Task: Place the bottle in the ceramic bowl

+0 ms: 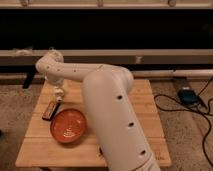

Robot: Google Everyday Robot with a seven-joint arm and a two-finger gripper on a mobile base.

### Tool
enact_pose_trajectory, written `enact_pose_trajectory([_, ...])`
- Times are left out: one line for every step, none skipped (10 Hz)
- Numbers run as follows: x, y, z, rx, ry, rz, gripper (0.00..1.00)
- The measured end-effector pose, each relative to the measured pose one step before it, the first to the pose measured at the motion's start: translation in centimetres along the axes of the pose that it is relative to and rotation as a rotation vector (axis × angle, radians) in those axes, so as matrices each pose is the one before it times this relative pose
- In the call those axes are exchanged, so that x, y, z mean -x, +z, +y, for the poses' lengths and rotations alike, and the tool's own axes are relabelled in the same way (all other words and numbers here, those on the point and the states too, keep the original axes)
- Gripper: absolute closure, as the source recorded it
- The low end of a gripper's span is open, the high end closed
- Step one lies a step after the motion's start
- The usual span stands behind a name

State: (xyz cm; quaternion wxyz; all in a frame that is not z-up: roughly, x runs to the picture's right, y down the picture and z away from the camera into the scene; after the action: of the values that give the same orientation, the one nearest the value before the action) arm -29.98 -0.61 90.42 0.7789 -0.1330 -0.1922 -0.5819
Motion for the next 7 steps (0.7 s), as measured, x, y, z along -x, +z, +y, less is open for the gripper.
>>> enact_pose_trajectory([-0.432,0.983,-0.5,0.01485,-0.02573,0.01645,0.2])
enact_pose_trajectory([-0.709,0.99,-0.393,0.0134,-0.01192,0.02575,0.2])
enact_pose_trajectory([-0.893,1.022,-0.317,0.00797,-0.00532,0.02639,0.2])
enact_pose_trajectory([-0.461,0.864,-0.842,0.00251,-0.01172,0.02505,0.2])
enact_pose_trajectory([-0.137,0.712,-0.654,0.00351,-0.01037,0.01368,0.2])
enact_pose_trajectory([0.016,0.534,-0.324,0.00354,-0.00788,0.0035,0.2])
enact_pose_trajectory([0.052,1.033,0.07,0.01215,-0.01121,0.00218,0.2])
